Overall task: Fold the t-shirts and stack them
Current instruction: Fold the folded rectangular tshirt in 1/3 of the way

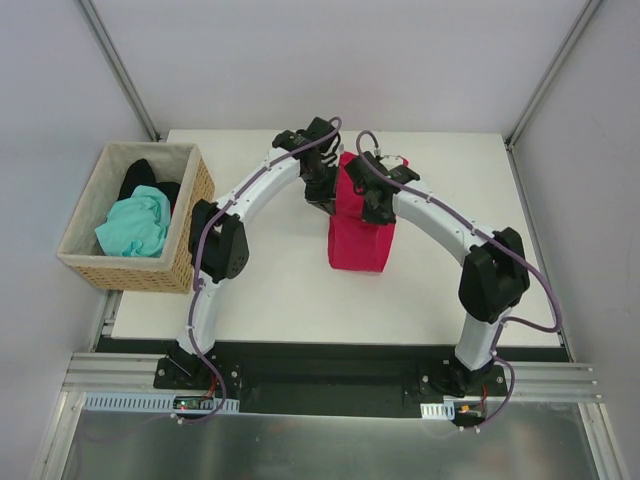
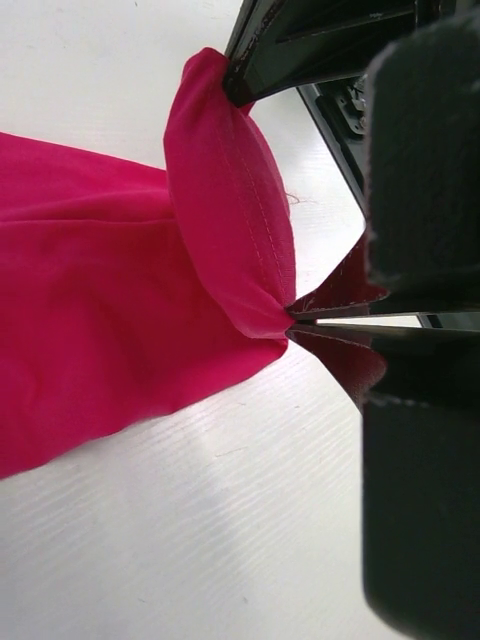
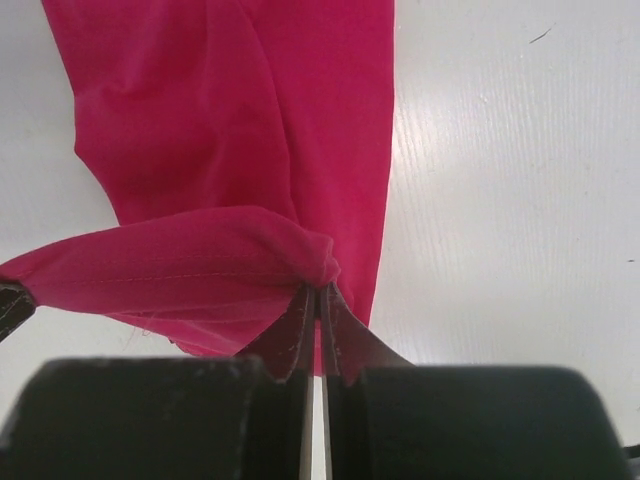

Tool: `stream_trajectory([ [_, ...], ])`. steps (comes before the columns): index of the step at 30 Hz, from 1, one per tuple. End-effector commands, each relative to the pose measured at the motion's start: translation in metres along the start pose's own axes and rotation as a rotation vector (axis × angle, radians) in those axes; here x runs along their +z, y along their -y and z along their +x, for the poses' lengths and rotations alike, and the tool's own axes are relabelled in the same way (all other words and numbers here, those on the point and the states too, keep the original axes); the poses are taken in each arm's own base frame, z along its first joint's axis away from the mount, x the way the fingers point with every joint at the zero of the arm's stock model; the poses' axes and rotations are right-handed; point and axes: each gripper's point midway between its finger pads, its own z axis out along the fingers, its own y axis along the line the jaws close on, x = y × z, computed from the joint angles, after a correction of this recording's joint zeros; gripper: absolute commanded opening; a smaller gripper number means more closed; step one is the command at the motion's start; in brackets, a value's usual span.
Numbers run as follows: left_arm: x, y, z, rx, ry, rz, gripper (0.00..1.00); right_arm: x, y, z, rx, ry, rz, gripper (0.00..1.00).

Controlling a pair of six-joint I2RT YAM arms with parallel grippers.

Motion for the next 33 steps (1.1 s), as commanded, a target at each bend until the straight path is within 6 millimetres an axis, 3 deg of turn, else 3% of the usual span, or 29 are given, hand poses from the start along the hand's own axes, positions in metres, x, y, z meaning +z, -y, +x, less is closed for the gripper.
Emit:
stream_trajectory([
  [1, 0.001, -0.005, -0.003, 0.024, -0.016, 0.006, 0.0, 0.004, 0.008, -0.01, -0.016, -0.004, 0.023, 0.01],
  [10, 0.029, -0.021, -0.012, -0.003, -0.048, 0.003, 0.0, 0.033, 0.01, -0.01, -0.013, -0.06, 0.029, 0.01],
  [21, 0.036, -0.042, -0.034, -0.047, -0.022, 0.019, 0.0, 0.059, 0.005, -0.035, -0.052, -0.071, 0.016, 0.01],
  [33, 0.047, -0.052, -0.039, -0.086, -0.033, 0.049, 0.0, 0.078, 0.013, -0.038, -0.043, -0.1, 0.048, 0.01],
])
